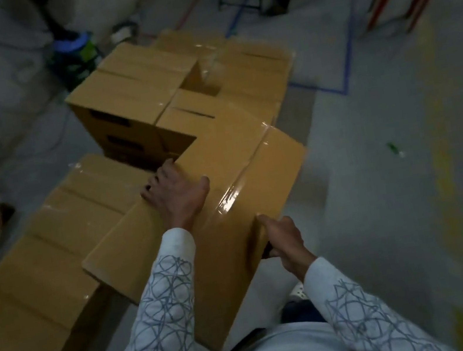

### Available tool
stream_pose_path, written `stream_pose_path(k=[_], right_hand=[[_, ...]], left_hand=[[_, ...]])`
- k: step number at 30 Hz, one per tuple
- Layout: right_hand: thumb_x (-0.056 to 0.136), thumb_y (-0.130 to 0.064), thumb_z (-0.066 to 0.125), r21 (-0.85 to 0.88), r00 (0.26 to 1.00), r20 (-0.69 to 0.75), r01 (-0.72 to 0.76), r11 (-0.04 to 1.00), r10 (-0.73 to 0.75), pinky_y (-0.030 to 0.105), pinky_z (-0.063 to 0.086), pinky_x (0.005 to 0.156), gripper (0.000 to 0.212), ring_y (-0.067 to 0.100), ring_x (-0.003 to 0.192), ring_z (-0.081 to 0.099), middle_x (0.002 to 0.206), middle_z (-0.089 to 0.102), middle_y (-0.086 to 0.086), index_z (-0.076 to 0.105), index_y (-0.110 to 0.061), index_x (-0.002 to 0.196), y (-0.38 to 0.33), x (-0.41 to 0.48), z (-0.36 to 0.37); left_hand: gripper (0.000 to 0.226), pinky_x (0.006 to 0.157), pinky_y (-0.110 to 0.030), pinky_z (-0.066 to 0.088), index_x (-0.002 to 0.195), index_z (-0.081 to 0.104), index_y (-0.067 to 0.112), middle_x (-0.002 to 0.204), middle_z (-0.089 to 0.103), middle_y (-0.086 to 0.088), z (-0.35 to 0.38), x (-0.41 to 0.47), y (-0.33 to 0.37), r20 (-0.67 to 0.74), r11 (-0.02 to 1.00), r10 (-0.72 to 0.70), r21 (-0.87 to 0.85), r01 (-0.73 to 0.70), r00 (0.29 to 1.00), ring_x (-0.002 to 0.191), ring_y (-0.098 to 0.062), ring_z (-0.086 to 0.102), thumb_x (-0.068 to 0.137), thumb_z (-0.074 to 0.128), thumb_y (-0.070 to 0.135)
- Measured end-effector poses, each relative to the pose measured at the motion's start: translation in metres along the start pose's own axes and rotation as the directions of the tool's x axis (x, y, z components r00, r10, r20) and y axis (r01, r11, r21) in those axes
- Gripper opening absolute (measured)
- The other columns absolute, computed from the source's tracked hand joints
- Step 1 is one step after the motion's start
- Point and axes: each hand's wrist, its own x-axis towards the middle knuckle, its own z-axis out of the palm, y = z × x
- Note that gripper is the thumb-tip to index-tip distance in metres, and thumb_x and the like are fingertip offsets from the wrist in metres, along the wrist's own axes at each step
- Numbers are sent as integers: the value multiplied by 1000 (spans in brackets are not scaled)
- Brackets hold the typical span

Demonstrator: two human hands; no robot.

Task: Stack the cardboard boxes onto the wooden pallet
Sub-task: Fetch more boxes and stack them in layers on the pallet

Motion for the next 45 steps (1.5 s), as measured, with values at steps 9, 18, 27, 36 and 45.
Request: stream_pose_path(k=[9,18,27,36,45], right_hand=[[92,-50,67,234,976,-201,-32,972,81,49,66,64,39,33,83,72,99,70,10,64,-13,103,-40,103,-189],[94,-60,59,199,909,-401,-37,979,116,48,56,89,43,28,90,64,96,66,3,57,-16,97,-103,214,-280],[93,-62,62,46,874,-485,43,998,-15,37,50,78,47,29,86,64,90,65,3,56,-16,94,-257,384,-363],[93,-60,63,-50,922,-376,74,996,-88,36,46,77,47,26,87,60,93,64,3,57,-13,99,-414,518,-403],[94,-59,64,-231,928,-164,294,927,-335,38,49,76,47,29,82,64,87,66,5,59,-12,93,-596,692,-417]], left_hand=[[82,114,-46,24,144,43,16,141,53,-9,103,17,257,86,937,318,122,-327,944,130,-30,45,78,59,61],[81,114,-46,21,141,47,16,140,53,-8,193,78,420,118,907,407,61,-416,906,131,-31,43,75,66,58],[78,113,-46,22,140,47,13,139,53,-11,270,236,581,156,929,363,11,-369,918,130,-34,44,78,63,58],[77,117,-45,20,145,45,19,147,48,-8,286,389,696,156,966,259,-39,-256,953,137,-30,39,81,65,57],[78,115,-48,24,141,47,26,145,49,-3,313,541,755,-19,991,-87,-104,85,996,133,-29,41,74,66,60]])
